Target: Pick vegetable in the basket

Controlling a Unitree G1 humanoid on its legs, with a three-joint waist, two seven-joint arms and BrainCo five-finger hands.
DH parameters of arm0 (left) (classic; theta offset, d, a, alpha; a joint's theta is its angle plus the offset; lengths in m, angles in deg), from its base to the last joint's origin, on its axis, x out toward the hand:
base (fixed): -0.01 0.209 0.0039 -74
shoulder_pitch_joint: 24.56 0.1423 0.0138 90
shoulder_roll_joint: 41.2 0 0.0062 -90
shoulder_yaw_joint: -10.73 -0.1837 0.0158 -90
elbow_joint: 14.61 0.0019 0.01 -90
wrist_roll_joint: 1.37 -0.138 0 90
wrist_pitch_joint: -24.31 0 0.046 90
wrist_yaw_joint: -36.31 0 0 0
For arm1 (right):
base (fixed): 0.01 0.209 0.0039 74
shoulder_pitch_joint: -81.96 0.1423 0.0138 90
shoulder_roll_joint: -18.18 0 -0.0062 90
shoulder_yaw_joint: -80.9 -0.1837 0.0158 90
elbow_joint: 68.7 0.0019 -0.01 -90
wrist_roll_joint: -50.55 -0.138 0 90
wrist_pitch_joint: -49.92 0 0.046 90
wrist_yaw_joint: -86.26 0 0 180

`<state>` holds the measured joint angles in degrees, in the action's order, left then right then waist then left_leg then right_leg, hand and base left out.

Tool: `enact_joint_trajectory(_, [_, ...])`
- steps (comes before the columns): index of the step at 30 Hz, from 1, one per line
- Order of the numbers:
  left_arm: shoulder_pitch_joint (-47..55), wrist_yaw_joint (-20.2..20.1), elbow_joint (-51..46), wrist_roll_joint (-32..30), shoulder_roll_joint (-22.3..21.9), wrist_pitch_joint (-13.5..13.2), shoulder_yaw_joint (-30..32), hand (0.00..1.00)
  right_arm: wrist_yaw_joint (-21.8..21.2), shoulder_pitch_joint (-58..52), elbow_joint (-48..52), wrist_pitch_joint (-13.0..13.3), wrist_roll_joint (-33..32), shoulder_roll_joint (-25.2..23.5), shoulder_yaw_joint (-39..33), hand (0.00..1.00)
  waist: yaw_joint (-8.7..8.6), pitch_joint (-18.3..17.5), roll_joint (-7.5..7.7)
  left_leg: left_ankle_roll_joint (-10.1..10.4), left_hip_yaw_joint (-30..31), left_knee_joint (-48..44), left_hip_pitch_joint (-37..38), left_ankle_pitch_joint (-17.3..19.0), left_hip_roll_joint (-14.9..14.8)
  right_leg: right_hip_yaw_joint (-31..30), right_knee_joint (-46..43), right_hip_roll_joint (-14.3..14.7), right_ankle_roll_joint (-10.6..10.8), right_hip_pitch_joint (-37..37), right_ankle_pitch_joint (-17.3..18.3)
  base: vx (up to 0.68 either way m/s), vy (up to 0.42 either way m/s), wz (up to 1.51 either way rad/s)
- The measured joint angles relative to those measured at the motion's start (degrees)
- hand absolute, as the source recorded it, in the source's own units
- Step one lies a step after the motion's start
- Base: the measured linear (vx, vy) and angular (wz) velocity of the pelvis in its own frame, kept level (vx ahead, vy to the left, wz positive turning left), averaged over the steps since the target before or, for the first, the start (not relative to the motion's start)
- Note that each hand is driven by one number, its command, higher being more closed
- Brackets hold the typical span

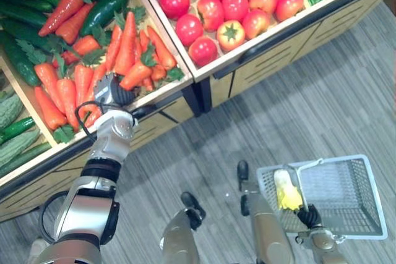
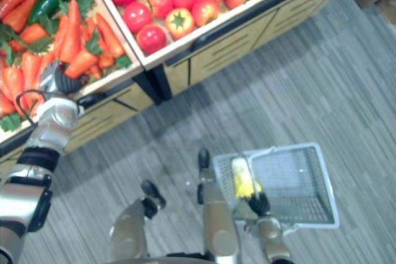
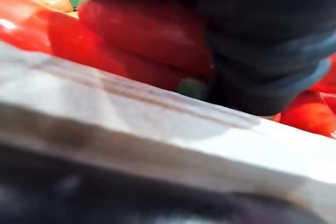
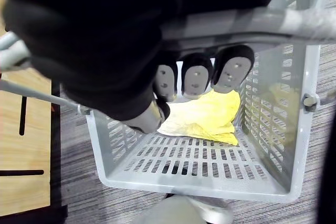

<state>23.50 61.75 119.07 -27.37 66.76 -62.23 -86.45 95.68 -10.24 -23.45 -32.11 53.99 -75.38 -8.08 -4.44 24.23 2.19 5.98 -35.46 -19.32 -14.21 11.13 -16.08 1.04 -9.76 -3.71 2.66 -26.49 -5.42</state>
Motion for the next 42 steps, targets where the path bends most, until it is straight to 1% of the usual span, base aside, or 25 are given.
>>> enact_joint_trajectory(4, [0.7,0.1,-0.1,0.0,-0.1,0.0,0.0,1.00,0.0,-0.2,-0.1,0.0,0.0,0.0,0.8,1.00,-0.03,0.0,0.00,0.0,0.1,0.3,1.5,0.0,0.0,0.3,0.4,0.0,0.0,1.7,0.0,0.00,0.000,0.00])
enact_joint_trajectory(10, [1.7,0.9,-4.4,-0.1,-0.1,-1.0,1.0,1.00,-0.4,-1.7,-0.1,-0.2,0.0,-0.1,1.0,1.00,0.21,-0.5,0.29,0.1,0.4,1.3,4.5,-0.1,-0.1,1.4,2.1,0.1,0.1,5.6,0.0,0.00,-0.021,0.05])
enact_joint_trajectory(13, [3.2,1.0,-5.7,-0.2,-0.1,-1.1,1.1,1.00,-1.0,-2.9,-0.9,-0.2,0.1,-0.5,0.5,1.00,0.34,-3.1,0.41,0.3,0.7,1.8,4.9,-0.3,0.0,1.7,2.8,0.1,0.1,6.2,0.0,0.02,-0.021,0.03])
enact_joint_trajectory(15, [4.6,1.0,-5.8,-0.8,-0.1,-1.1,1.2,1.00,-1.2,-4.1,-1.2,-0.3,0.1,-0.9,0.2,1.00,0.51,-4.3,0.40,0.6,0.2,2.9,7.1,-0.8,0.5,1.8,3.5,0.1,0.1,8.2,0.0,0.05,-0.017,-0.01])
enact_joint_trajectory(17, [5.9,1.0,-6.5,-1.9,-0.1,-1.1,2.2,1.00,-1.4,-5.7,-1.3,-0.4,0.2,-1.3,-0.2,1.00,0.61,-6.5,0.42,0.7,0.2,3.8,8.1,-1.1,0.8,1.8,3.8,0.1,0.1,8.9,0.0,0.00,0.000,0.00])
enact_joint_trajectory(20, [7.8,0.8,-8.0,-2.0,0.0,-1.4,3.2,1.00,-2.3,-7.0,-2.0,-0.4,0.6,-1.6,-0.8,1.00,0.59,-7.4,0.37,0.9,0.4,5.3,10.9,-1.5,1.2,2.0,4.7,0.1,0.1,11.8,0.0,-0.01,-0.015,0.02])
enact_joint_trajectory(22, [9.4,0.5,-8.1,-2.3,0.0,-1.7,3.2,1.00,-2.4,-7.5,-3.5,-0.5,0.6,-1.9,-0.8,1.00,0.55,-9.2,0.35,0.9,0.8,5.9,11.0,-1.7,1.4,2.2,5.1,0.0,0.1,12.1,-0.1,-0.05,-0.036,0.06])
enact_joint_trajectory(25, [10.6,-0.3,-8.1,-2.4,0.0,-1.7,3.2,1.00,-2.5,-8.7,-3.5,-1.4,0.6,-2.3,-1.9,1.00,0.28,-9.9,0.35,0.8,1.7,6.4,11.7,-2.1,1.6,2.8,6.4,0.0,0.0,13.8,-0.7,-0.05,-0.045,0.13])
enact_joint_trajectory(28, [11.1,-1.3,-8.1,-2.4,0.7,-1.7,3.4,1.00,-2.5,-8.8,-4.5,-1.5,1.0,-2.2,-3.0,1.00,0.38,-10.3,0.28,0.7,1.6,7.5,12.0,-3.1,2.3,2.8,6.7,-0.3,0.1,13.9,-1.2,-0.05,-0.030,0.03])
enact_joint_trajectory(29, [11.8,-1.5,-8.1,-2.4,1.1,-1.8,3.7,1.00,-2.4,-8.8,-5.2,-1.5,1.0,-2.2,-3.2,1.00,0.34,-10.5,0.06,0.7,1.6,8.3,12.5,-3.5,2.6,2.7,6.7,-0.4,0.2,14.0,-1.2,-0.04,-0.026,0.00])
enact_joint_trajectory(32, [13.2,-1.9,-8.2,-2.5,2.5,-3.1,4.2,1.00,-2.4,-9.0,-5.8,-1.5,1.0,-2.2,-4.3,1.00,0.16,-11.2,-0.55,0.8,1.6,9.3,13.3,-4.1,2.9,2.7,6.7,-0.4,0.2,14.4,-1.2,-0.01,-0.010,-0.01])
enact_joint_trajectory(34, [13.5,-2.1,-9.0,-3.1,2.7,-3.4,4.2,1.00,-2.4,-9.3,-6.0,-1.5,1.0,-2.2,-4.7,1.00,0.18,-11.4,-0.79,0.8,1.7,9.7,13.5,-4.3,2.9,3.0,7.0,-0.4,0.2,14.9,-1.2,-0.01,-0.011,0.02])
enact_joint_trajectory(36, [14.3,-2.1,-11.6,-4.2,3.8,-4.8,4.2,1.00,-2.4,-9.2,-6.1,-1.5,1.2,-2.2,-5.1,1.00,0.20,-11.4,-0.84,0.8,1.7,10.3,13.7,-4.7,3.0,3.1,7.5,-0.4,0.2,15.0,-1.2,-0.01,-0.015,0.02])
enact_joint_trajectory(40, [14.8,-2.2,-13.1,-4.5,5.0,-7.0,4.0,1.00,-2.3,-9.2,-6.0,-1.5,2.3,-1.8,-5.4,1.00,0.26,-11.6,-1.08,0.8,2.1,10.4,13.5,-4.8,3.0,3.1,8.5,-0.3,0.2,15.7,-1.7,0.00,-0.006,0.03])
enact_joint_trajectory(41, [15.0,-2.2,-13.7,-4.5,5.1,-7.4,3.6,1.00,-2.3,-9.2,-6.0,-1.5,2.5,-1.7,-5.6,1.00,0.32,-11.7,-1.14,0.9,2.2,10.3,13.5,-4.8,3.0,3.2,8.8,-0.3,0.2,16.0,-2.2,0.00,-0.004,0.04])
enact_joint_trajectory(42, [15.4,-2.2,-15.3,-4.5,5.8,-8.3,2.4,1.00,-2.3,-9.2,-5.6,-1.5,2.8,-1.3,-6.0,1.00,0.43,-11.8,-1.15,0.9,2.3,10.3,13.5,-4.7,3.0,3.1,9.1,-0.2,0.1,16.2,-2.4,0.00,0.000,0.00])
